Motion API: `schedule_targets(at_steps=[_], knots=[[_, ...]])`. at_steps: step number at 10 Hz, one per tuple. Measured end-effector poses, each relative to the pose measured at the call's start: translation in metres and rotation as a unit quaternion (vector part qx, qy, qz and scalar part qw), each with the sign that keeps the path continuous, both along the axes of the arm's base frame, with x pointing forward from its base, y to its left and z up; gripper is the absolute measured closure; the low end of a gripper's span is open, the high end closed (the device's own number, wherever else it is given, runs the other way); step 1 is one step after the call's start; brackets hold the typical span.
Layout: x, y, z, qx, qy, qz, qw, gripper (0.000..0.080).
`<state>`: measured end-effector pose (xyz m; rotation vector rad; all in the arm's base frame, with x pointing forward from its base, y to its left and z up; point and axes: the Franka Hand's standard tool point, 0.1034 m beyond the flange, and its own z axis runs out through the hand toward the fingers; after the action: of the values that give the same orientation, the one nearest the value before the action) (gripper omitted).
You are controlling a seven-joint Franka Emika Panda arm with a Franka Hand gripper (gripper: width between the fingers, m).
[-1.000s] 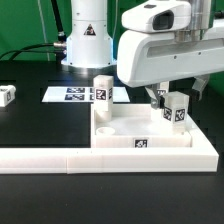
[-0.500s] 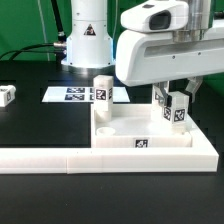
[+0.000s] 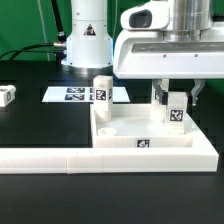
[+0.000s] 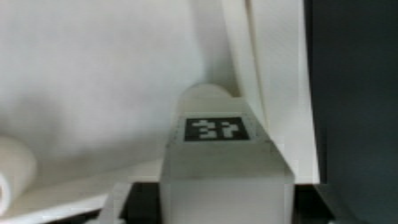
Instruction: Assemble square table
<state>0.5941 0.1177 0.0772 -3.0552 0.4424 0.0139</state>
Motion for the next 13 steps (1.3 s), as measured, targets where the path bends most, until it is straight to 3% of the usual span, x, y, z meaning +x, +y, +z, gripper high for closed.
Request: schedule_targets(at_steps=[3,6,9,11,12,13], knots=[[-0.0001,0.0001,-0.0001,0.000,0.008,-0.140,0.990,0.0509],[-0.0004,0.0015,-0.0002,-0.001,0.015,-0.292,0.956,0.0508],[-0.0004,0.0020,-0.0003,0.000,0.018,-0.344,0.939,0.0508],[-0.0048,-0.0015,-0.0013,-0.006,0.030,-0.289,0.957,0.0273],[-0.0069,-0.0003,-0.0012,-0.007,0.037,-0.267,0.963,0.0189],[-0.0071,0.0000,-0.0018,-0.006,0.034,-0.239,0.970,0.0158]])
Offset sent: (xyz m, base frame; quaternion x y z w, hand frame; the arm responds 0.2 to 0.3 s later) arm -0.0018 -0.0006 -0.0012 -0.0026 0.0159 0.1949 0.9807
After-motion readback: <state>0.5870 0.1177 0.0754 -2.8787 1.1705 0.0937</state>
